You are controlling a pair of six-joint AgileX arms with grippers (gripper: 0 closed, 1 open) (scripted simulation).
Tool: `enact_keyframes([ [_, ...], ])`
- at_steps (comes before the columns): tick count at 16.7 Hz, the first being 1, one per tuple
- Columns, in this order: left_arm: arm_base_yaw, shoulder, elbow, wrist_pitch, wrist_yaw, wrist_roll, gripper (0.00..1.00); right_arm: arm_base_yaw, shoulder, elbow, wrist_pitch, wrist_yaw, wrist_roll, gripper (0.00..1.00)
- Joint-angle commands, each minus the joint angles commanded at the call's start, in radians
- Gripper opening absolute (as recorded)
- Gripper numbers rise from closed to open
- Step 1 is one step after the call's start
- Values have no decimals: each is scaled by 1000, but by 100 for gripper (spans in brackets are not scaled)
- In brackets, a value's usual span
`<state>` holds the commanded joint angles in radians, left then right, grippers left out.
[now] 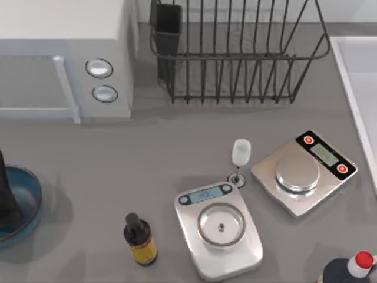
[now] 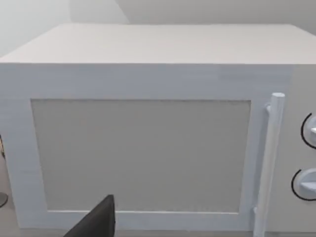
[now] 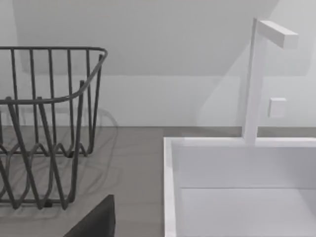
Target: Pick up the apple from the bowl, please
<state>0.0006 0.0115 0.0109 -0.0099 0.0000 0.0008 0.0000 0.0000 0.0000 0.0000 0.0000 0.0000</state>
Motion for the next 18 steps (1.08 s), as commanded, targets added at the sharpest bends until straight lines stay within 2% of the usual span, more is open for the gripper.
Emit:
enact_keyframes([
  [3, 5, 96, 85, -77, 0, 6, 100, 0, 0, 0, 0, 0, 0, 100],
  [6, 13, 286, 230, -210, 0, 18, 100, 0, 0, 0, 0, 0, 0, 100],
  [18, 57, 1393, 978, -890, 0, 75, 100, 0, 0, 0, 0, 0, 0, 100],
])
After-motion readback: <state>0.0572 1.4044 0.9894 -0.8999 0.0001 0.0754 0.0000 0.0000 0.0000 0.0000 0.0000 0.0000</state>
